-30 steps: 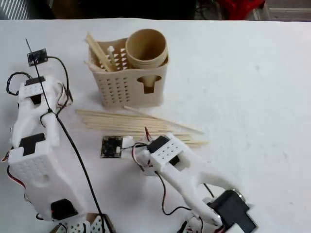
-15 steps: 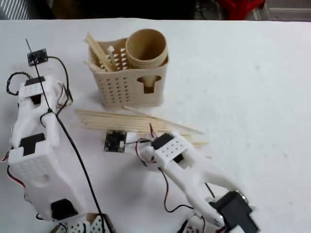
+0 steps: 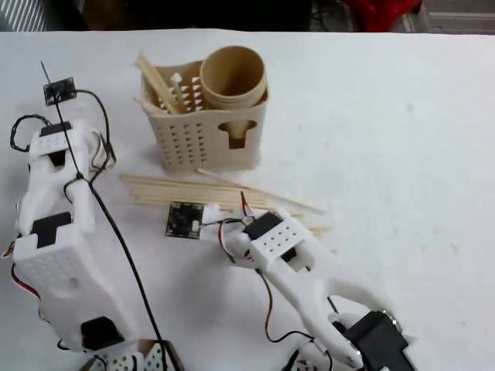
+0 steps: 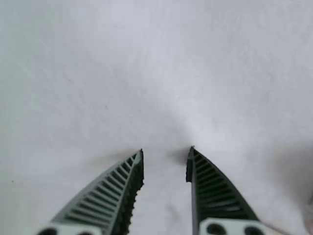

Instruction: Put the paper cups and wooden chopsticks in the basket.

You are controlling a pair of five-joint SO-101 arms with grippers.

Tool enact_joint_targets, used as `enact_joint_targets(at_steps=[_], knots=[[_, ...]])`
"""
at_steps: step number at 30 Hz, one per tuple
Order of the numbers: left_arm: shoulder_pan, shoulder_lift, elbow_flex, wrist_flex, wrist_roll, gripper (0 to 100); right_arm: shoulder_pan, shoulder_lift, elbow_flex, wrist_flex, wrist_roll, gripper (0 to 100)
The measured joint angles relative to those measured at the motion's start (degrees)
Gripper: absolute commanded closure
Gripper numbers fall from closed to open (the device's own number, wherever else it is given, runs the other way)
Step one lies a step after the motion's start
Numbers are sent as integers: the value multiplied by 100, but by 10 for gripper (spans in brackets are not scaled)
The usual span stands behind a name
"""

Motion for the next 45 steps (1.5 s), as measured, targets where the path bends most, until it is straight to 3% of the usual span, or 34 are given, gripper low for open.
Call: enact_joint_targets(at_steps=[11,16,26,30,33,45], knots=[[0,0,0,0,0,842,62,1178,-580,62,0,888],[0,0,0,0,0,842,70,1055,-615,193,0,985],[0,0,0,0,0,842,-114,941,-501,413,0,913],[0,0,0,0,0,842,-132,1125,-607,475,0,989],[0,0,0,0,0,842,-88,1196,-695,475,0,980],[0,0,0,0,0,842,360,-255,-703,826,-527,981]])
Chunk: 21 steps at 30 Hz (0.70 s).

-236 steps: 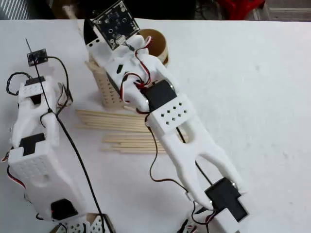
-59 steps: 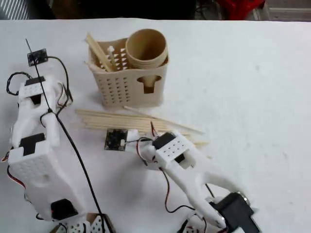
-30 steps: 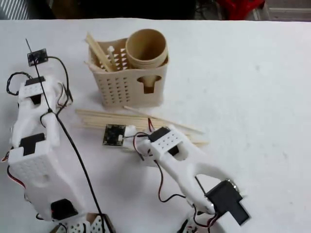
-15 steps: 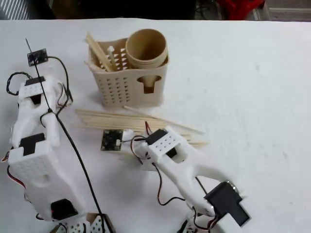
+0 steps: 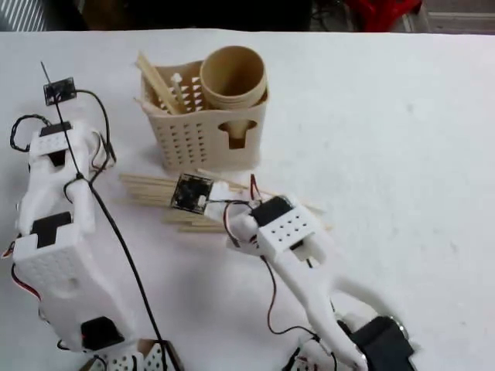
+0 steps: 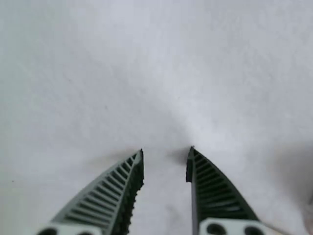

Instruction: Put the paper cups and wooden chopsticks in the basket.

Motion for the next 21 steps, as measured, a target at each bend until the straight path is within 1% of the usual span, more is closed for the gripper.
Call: enact_joint_targets(at_steps=[5,9,10,13,14,16,21], knots=[[0,0,0,0,0,842,0,-176,0,44,-44,971],[0,0,0,0,0,842,0,-185,0,44,-44,893],[0,0,0,0,0,842,0,-185,0,53,-44,896],[0,0,0,0,0,842,0,-185,0,79,-44,975],[0,0,0,0,0,842,0,-185,0,79,-44,985],[0,0,0,0,0,842,0,-185,0,79,-44,973],[0,0,0,0,0,842,0,-185,0,79,-44,978]])
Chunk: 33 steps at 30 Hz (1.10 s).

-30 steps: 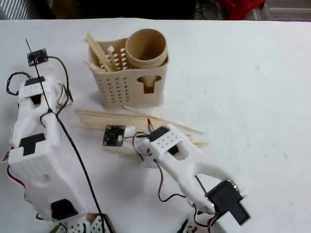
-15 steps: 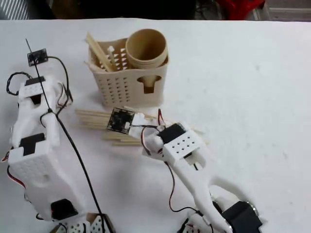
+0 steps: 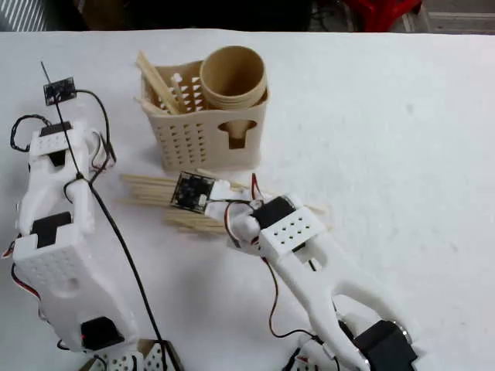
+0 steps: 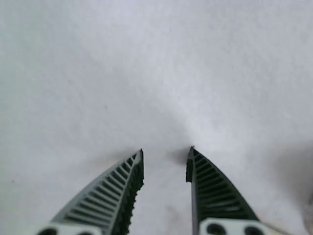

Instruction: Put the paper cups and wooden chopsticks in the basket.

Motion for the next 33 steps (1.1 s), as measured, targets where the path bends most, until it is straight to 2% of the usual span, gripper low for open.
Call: enact_joint_targets(at_steps=[3,8,11,19,24,29,33], knots=[[0,0,0,0,0,842,0,0,0,0,0,968],[0,0,0,0,0,842,-334,0,352,-9,88,849],[0,0,0,0,0,842,-404,0,431,-229,141,841],[0,0,0,0,0,842,-343,642,413,-870,193,843],[0,0,0,0,0,842,-105,1275,114,-914,193,849],[0,0,0,0,0,842,-35,1486,-9,-993,193,988],[0,0,0,0,0,842,-35,1486,-62,-1029,202,981]])
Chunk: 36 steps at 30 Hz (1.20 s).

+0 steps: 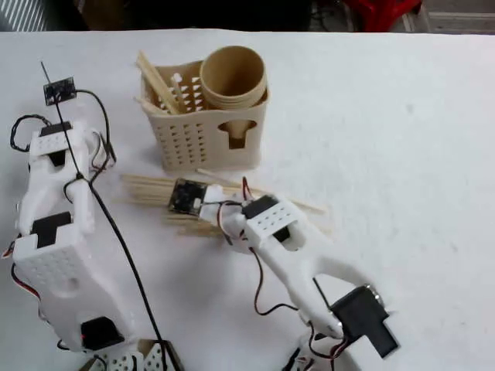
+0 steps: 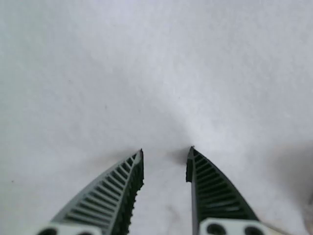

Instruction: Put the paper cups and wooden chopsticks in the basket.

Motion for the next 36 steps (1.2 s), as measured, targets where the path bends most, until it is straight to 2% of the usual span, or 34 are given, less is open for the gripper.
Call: enact_joint_targets(at_steps=[14,19,23,33,36], knots=[[0,0,0,0,0,842,0,-721,0,343,-167,980],[0,0,0,0,0,842,0,-800,0,440,-193,918],[0,0,0,0,0,842,0,-800,0,457,-193,988],[0,0,0,0,0,842,0,-800,0,457,-193,976],[0,0,0,0,0,842,9,-800,-9,457,-193,933]])
